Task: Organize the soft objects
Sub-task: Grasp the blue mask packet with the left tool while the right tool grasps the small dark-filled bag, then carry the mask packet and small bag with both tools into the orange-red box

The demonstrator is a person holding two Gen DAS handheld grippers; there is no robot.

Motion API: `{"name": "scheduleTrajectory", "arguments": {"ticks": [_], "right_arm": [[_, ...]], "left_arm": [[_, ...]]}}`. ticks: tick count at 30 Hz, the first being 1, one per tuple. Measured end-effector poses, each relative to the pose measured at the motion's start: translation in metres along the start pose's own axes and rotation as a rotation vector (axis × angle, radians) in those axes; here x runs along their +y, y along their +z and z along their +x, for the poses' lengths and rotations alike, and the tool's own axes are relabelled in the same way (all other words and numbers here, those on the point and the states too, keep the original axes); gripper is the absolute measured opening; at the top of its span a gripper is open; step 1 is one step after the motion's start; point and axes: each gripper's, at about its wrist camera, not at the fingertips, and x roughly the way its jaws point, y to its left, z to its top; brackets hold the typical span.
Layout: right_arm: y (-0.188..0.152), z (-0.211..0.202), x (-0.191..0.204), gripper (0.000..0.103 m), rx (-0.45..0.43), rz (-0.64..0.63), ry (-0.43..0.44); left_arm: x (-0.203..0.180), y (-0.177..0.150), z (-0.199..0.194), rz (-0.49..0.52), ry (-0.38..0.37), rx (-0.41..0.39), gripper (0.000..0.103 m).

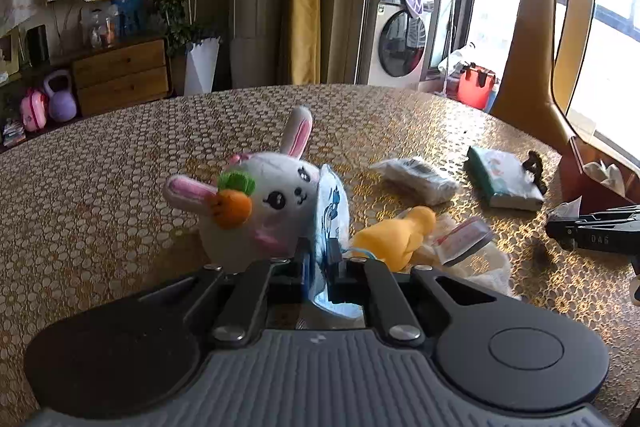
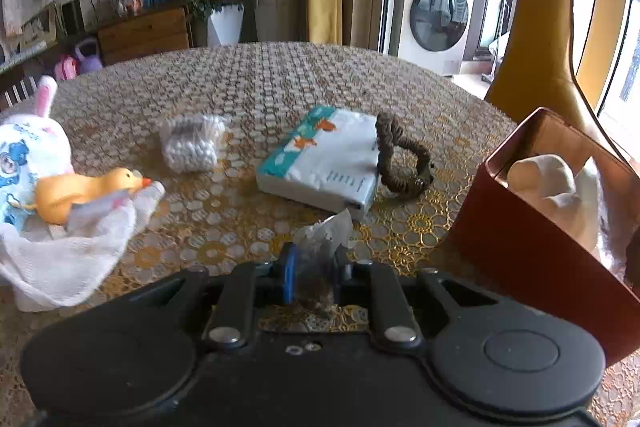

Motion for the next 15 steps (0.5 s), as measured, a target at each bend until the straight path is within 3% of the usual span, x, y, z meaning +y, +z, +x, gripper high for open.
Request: {"name": "scheduleTrajectory", "arguments": {"ticks": [15], "right_arm": [[0.012,-0.085,0.006,0.016,-0.100,0.044,0.108]], "left_arm": [[-0.007,0.034,-0.051,0.003,-0.027,-0.078,0.007]]}}
